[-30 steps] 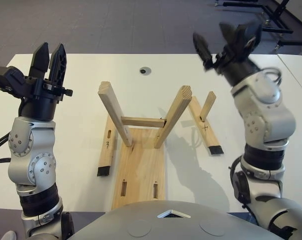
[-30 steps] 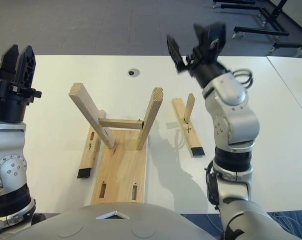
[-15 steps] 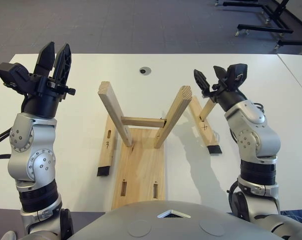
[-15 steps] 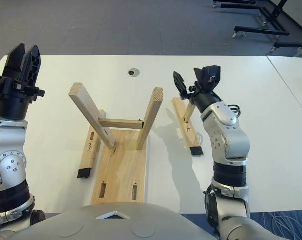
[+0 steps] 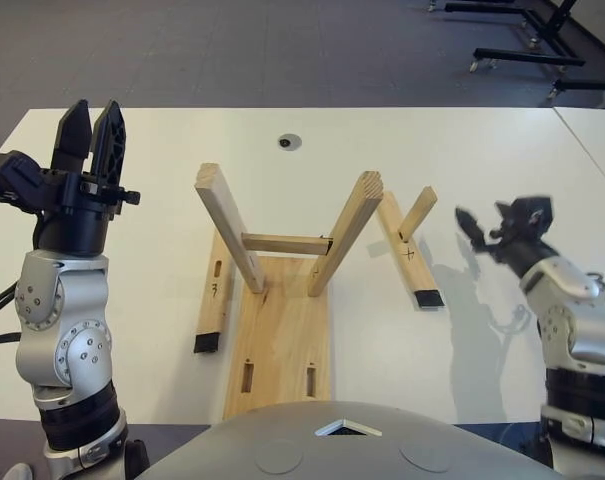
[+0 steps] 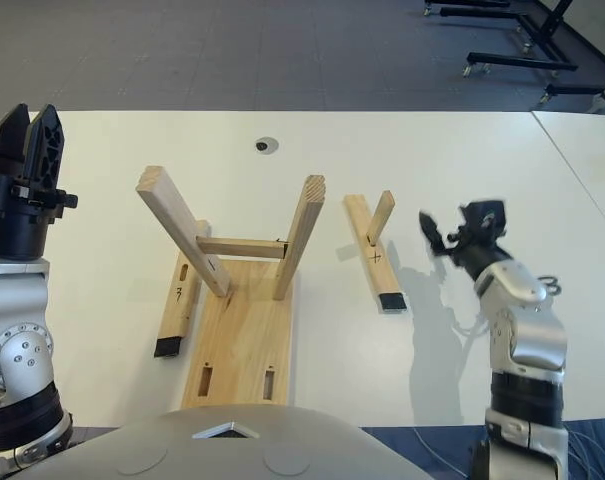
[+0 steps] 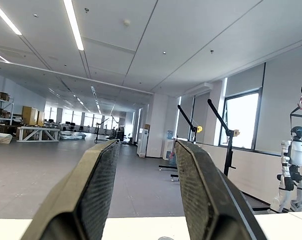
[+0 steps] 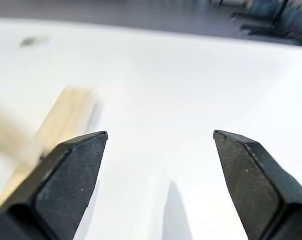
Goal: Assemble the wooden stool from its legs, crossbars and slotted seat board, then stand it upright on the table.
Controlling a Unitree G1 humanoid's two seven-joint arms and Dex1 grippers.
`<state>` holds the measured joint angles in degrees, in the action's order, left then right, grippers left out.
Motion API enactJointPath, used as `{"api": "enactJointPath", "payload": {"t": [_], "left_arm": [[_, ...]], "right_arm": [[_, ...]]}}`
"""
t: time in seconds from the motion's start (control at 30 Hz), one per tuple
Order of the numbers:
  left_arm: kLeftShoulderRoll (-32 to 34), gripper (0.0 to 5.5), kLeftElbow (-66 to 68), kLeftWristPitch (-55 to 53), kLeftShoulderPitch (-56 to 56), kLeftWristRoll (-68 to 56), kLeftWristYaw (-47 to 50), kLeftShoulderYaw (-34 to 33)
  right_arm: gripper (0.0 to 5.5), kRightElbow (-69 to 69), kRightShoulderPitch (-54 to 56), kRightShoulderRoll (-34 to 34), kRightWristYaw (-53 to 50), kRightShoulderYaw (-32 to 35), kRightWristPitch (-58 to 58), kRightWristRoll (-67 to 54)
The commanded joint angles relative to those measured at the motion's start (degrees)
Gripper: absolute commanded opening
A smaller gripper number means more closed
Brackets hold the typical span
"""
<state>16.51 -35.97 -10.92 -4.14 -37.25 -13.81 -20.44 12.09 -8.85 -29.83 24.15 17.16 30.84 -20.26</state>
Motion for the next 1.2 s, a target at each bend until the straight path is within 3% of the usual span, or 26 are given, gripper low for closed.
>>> {"api": "enactJointPath", "payload": {"t": [0.03,0.27,0.43,0.73,1.17,1.2], "left_arm": [[-0.57,2.02,-1.73,0.12,-1.75,0.53,0.84,0.31],[-0.45,2.02,-1.06,-0.25,-1.32,0.97,0.66,1.65],[1.20,2.02,-0.57,-1.84,0.46,0.24,0.42,2.09],[2.21,2.02,1.33,-3.21,3.68,0.22,-0.59,3.28],[2.32,2.02,2.67,-3.29,5.48,0.34,-1.47,3.75],[2.41,2.02,2.87,-3.38,5.73,0.31,-1.59,3.86]], "right_arm": [[3.90,10.87,-3.60,-1.88,1.26,-1.28,8.84,-3.61],[3.90,23.07,-5.75,-1.60,-2.62,-8.48,21.36,-3.52],[3.90,21.89,-5.92,0.33,-5.96,-13.15,22.41,-0.42],[3.90,24.32,-3.37,1.08,-9.05,-11.60,25.99,0.21],[3.90,29.89,-9.25,1.58,-10.57,-10.85,28.56,0.46],[3.67,30.61,-9.98,1.86,-10.75,-10.90,28.76,0.41]]}}
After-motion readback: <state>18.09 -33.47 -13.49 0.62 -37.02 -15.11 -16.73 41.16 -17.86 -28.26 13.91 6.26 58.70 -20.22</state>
